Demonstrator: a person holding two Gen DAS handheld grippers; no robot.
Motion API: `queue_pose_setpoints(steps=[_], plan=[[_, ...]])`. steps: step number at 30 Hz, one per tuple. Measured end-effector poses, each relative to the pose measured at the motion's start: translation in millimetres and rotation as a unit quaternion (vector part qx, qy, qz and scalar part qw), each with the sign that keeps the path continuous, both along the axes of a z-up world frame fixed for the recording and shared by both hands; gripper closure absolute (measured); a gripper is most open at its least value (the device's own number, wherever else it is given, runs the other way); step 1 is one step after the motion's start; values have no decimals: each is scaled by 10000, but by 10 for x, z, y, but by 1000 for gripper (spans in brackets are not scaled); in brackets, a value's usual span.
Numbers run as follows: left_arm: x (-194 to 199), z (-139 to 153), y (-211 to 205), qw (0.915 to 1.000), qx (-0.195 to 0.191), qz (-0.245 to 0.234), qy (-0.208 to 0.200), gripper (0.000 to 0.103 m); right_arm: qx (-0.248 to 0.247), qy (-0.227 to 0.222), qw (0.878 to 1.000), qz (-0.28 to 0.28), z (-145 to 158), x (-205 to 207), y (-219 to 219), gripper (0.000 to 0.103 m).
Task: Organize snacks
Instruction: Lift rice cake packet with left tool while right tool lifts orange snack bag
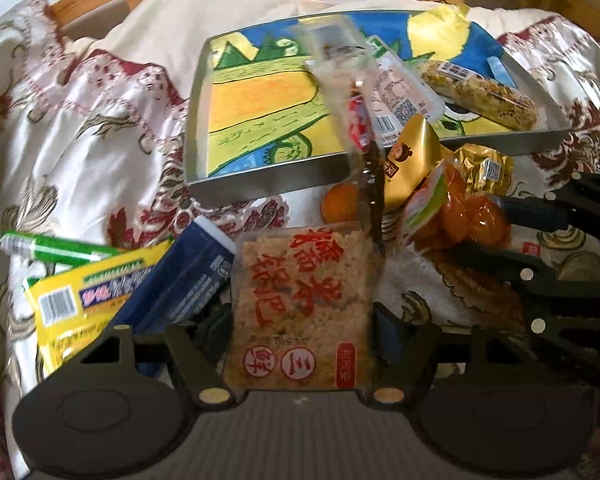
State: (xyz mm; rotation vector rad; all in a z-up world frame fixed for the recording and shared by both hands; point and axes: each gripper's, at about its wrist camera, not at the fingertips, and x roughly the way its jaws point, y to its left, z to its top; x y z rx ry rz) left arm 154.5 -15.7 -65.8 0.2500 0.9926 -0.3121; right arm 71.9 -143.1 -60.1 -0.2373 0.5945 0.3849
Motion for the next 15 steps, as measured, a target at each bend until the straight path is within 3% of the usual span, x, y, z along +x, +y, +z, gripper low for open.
queue_pose_setpoints(steps=[10,15], plan=[[-256,205,66,9987,-242,448,-32,29,-205,-269,9993,185,97,-127,57,76],[-388,272,99,9984,-311,448,-158,29,-465,-433,9977,230,145,-226,78,76]])
